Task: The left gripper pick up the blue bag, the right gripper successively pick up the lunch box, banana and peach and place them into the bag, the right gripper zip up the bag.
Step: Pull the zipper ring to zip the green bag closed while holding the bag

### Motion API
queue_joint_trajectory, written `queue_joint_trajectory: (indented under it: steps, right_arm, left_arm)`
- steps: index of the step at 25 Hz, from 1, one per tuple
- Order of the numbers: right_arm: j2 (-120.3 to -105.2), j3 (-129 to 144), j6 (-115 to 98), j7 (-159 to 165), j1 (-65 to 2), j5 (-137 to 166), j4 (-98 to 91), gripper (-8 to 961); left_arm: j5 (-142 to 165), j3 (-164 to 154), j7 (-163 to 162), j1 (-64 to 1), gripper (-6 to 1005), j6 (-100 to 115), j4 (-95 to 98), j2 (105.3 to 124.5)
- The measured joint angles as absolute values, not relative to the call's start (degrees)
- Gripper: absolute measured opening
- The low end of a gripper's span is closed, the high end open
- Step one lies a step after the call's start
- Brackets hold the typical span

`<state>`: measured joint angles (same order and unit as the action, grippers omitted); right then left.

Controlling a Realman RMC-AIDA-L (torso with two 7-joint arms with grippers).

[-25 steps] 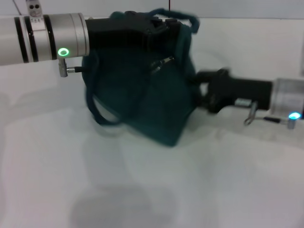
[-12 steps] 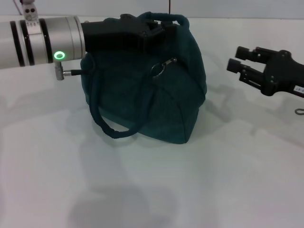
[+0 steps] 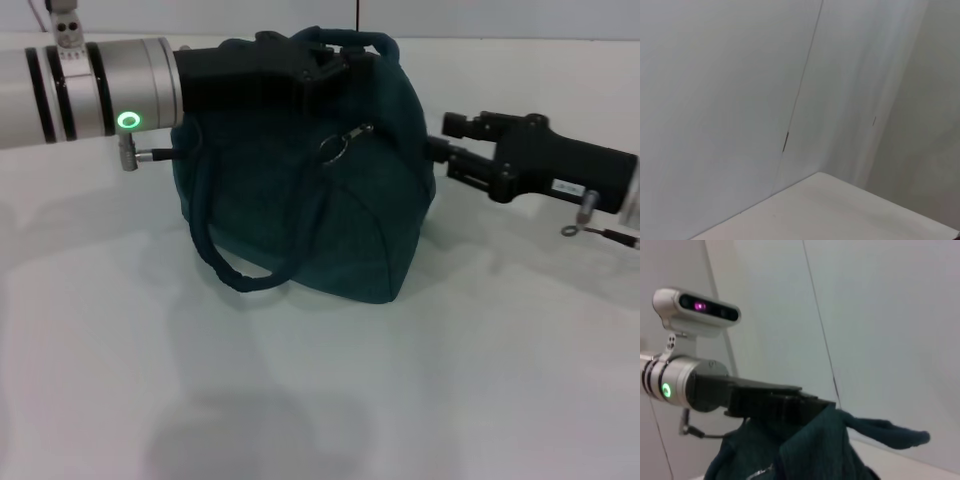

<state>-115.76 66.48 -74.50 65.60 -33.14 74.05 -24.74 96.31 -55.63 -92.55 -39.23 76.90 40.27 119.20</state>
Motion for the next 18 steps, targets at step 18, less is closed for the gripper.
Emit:
queue_joint_trajectory:
  steps: [18]
  right_arm:
    - [-115.73, 73.0, -71.8, 65.4, -35.0, 72.6, -25.5, 345]
  left_arm:
    - [95.1, -55.6, -91.5, -39.0, 28, 76.9, 40.0, 119.15]
